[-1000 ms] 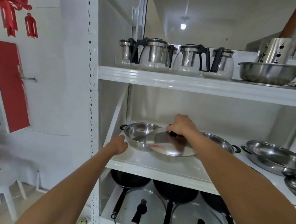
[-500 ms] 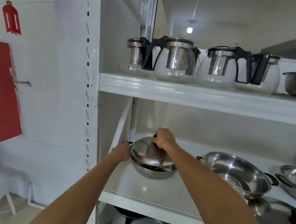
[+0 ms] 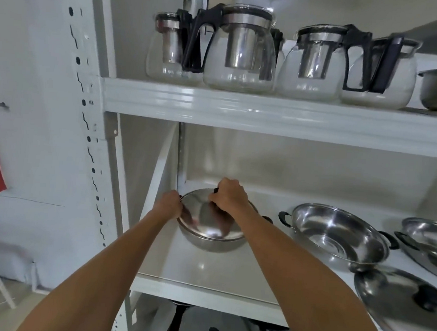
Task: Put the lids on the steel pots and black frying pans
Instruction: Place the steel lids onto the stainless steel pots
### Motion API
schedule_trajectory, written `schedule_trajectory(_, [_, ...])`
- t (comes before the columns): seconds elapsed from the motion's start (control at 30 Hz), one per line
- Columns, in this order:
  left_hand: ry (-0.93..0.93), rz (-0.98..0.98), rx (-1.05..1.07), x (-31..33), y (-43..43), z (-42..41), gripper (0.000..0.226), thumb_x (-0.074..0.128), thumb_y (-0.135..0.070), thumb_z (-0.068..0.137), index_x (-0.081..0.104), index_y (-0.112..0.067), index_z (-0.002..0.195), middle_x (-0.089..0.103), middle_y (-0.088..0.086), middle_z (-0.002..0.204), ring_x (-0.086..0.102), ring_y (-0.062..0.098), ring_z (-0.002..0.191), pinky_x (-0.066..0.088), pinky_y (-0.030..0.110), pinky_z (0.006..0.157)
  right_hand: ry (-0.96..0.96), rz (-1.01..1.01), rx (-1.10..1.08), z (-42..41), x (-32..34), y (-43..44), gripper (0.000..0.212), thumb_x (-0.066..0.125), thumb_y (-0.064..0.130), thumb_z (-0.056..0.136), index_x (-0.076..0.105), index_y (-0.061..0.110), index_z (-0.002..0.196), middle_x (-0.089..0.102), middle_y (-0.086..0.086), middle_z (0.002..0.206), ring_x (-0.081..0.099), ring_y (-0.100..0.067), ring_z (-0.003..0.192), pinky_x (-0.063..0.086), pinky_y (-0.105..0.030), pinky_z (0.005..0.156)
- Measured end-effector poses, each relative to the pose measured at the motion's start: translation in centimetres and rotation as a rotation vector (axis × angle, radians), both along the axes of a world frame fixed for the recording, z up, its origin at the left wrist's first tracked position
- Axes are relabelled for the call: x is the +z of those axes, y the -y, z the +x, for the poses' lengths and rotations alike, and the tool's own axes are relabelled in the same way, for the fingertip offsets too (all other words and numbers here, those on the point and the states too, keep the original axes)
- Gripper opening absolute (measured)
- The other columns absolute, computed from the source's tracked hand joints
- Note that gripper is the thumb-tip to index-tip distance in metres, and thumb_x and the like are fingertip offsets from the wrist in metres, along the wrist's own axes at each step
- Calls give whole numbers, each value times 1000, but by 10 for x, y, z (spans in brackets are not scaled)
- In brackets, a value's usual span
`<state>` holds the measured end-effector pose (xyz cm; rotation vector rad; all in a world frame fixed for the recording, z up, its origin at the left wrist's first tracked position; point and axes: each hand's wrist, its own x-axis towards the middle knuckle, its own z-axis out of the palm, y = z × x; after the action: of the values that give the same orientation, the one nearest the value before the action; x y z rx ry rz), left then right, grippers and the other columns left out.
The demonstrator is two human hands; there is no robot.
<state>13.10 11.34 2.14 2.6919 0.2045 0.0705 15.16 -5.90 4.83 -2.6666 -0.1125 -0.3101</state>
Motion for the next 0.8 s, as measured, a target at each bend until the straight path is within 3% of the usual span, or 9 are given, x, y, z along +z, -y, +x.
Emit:
schedule_trajectory(0.23, [0, 75, 30, 5, 10, -5, 30, 53, -13, 97, 57, 0, 123, 62, 17, 124, 61, 34, 115, 49, 32, 85, -16, -57, 22, -16, 6, 14, 26, 72, 30, 78, 55, 11, 85, 56, -7, 83, 59, -33, 76, 45, -32, 62])
schedule_trajectory(0.37, [-25, 116, 17, 11, 20, -6, 31, 57, -14, 92, 58, -4, 121, 63, 14, 119, 62, 33, 112, 53, 39, 91, -25, -118, 11, -21, 11, 20, 27, 71, 32, 79, 55, 12, 85, 55, -6, 83, 60, -31, 78, 45, -32, 64])
schedule_trajectory(0.47, [-6, 120, -6, 13, 29, -5, 32, 53, -18, 94, 57, -7, 123, 62, 14, 123, 61, 33, 114, 52, 40, 95, -66, -175, 26, -22, 14, 26, 48, 63, 60, 80, 60, 14, 92, 60, -7, 93, 63, -31, 90, 50, -35, 75])
schedule_trajectory(0.57, [64, 101, -31, 16, 41, -1, 26, 49, -14, 95, 56, -6, 118, 62, 16, 121, 62, 34, 110, 53, 43, 96, -75, -136, 26, -29, 17, 45, 77, 35, 80, 85, 64, 14, 112, 62, -11, 111, 61, -33, 102, 48, -41, 87])
schedule_trajectory(0.67, [185, 171, -80, 23, 67, -6, 23, 46, -10, 93, 57, -6, 113, 63, 18, 118, 62, 37, 108, 52, 44, 92, -40, -146, -29, -40, 17, 82, 73, 24, 69, 96, 59, 12, 127, 59, -14, 122, 59, -35, 109, 43, -40, 85])
schedule_trajectory(0.8, [311, 189, -194, 26, 125, -20, 32, 44, -8, 92, 58, -6, 120, 64, 19, 122, 61, 39, 110, 47, 45, 95, -31, -197, -125, -62, 18, 150, 58, 28, 54, 101, 57, 11, 127, 56, -16, 126, 57, -35, 112, 44, -41, 88])
